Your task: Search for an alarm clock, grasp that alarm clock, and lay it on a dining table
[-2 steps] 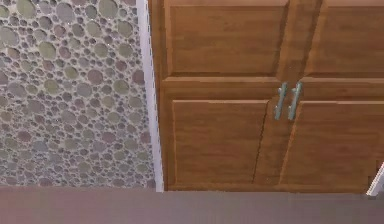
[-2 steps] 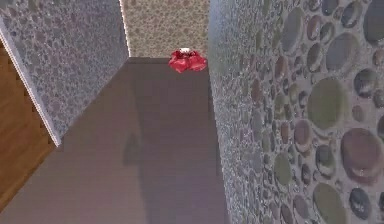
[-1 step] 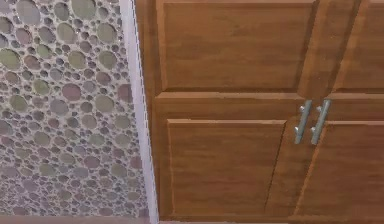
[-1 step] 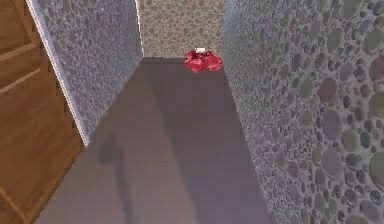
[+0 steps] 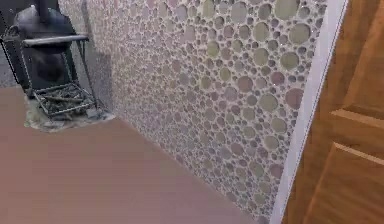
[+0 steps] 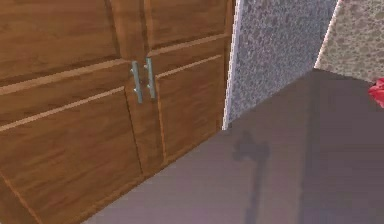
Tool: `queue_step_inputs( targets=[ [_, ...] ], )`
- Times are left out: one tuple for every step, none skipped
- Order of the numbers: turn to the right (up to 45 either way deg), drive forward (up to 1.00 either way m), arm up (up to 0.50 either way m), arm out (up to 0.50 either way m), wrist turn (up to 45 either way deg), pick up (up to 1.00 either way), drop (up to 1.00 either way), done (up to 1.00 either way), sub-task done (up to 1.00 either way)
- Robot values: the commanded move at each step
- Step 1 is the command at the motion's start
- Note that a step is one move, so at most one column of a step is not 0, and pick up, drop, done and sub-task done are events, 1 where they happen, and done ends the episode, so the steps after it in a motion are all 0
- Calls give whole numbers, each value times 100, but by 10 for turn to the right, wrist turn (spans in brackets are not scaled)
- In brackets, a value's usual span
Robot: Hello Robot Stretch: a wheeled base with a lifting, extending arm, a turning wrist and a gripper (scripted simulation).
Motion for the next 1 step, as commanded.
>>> queue_step_inputs(
  targets=[
    [-330, 0, 0, 0, 0, 0, 0, 0, 0]
  ],
)
